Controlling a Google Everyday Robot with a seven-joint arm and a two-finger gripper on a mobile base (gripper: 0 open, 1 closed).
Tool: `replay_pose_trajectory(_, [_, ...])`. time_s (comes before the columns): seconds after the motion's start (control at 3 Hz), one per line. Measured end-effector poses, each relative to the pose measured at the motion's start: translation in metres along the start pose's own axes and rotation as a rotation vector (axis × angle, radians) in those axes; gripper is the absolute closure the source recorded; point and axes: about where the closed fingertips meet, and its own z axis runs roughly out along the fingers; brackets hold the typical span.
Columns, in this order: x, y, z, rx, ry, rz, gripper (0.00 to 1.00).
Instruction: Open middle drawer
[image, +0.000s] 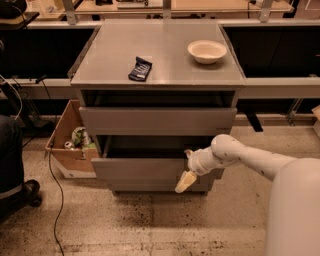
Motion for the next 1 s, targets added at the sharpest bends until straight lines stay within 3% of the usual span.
replay_pose_trajectory(0.33, [0.0145, -0.0073, 0.0179, -0.008, 0.010, 0.023, 0.18])
replay_pose_trajectory(0.67, [0.0206, -0.0034, 0.0185, -0.022, 0.019, 0.036, 0.50])
replay_pose_trajectory(1.0, [0.0162, -0.0038, 0.0129, -0.022, 0.019, 0.036, 0.73])
